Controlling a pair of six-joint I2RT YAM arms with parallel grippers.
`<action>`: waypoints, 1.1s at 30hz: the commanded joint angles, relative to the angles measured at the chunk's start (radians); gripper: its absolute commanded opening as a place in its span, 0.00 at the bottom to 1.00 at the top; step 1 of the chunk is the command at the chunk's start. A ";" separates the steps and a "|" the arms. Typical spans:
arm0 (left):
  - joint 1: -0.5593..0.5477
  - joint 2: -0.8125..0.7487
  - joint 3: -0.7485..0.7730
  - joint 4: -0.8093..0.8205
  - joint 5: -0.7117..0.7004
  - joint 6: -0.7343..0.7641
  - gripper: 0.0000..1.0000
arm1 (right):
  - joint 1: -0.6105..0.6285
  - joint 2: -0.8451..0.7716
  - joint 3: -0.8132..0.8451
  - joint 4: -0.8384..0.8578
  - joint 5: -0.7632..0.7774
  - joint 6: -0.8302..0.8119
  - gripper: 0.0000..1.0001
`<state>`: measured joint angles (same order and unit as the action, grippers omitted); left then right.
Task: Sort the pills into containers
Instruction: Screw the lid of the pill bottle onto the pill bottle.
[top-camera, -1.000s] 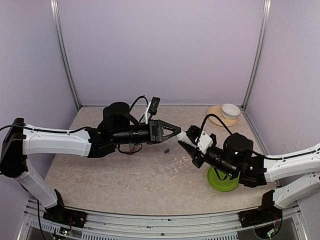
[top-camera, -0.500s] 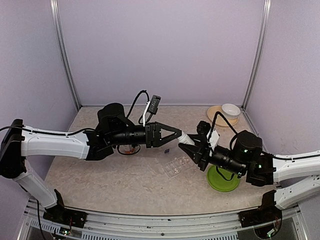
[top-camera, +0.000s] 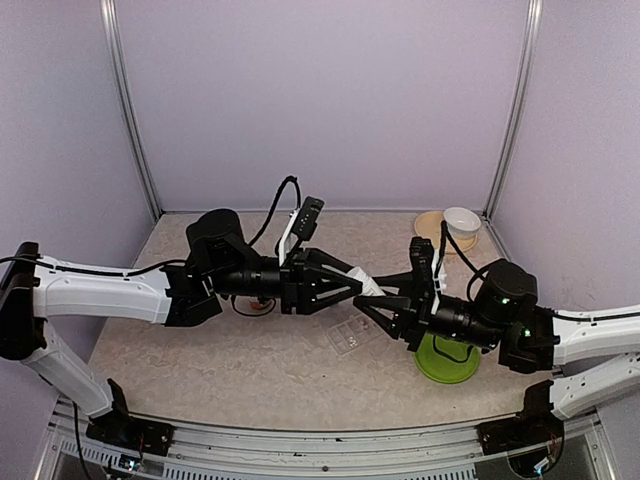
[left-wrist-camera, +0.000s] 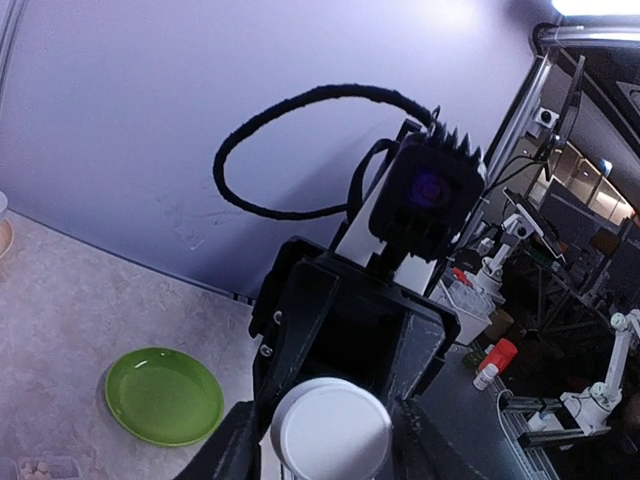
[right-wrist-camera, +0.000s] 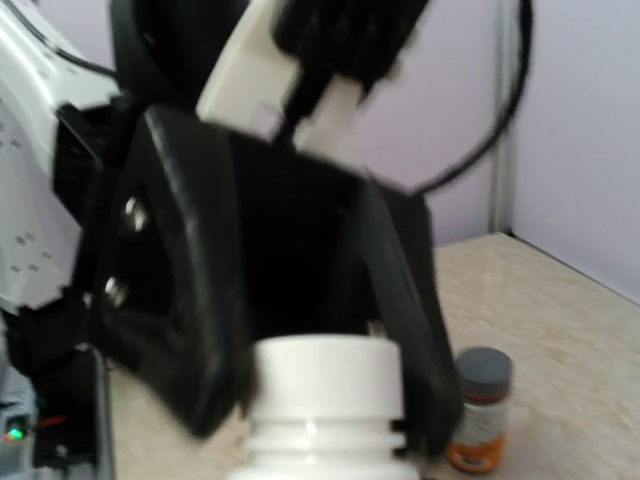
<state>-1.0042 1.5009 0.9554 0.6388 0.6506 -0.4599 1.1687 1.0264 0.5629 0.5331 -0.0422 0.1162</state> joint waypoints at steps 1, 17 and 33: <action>-0.015 -0.004 -0.030 0.000 0.025 0.007 0.51 | 0.019 -0.040 -0.021 0.069 -0.011 0.026 0.00; -0.018 -0.124 -0.062 -0.016 -0.235 -0.068 0.99 | 0.019 0.010 0.027 -0.006 0.160 0.002 0.00; -0.069 -0.095 0.009 -0.145 -0.399 -0.045 0.99 | 0.019 0.091 0.089 0.011 0.188 -0.006 0.00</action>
<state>-1.0626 1.3968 0.9409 0.5030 0.2684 -0.5129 1.1778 1.1027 0.6243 0.5255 0.1177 0.1165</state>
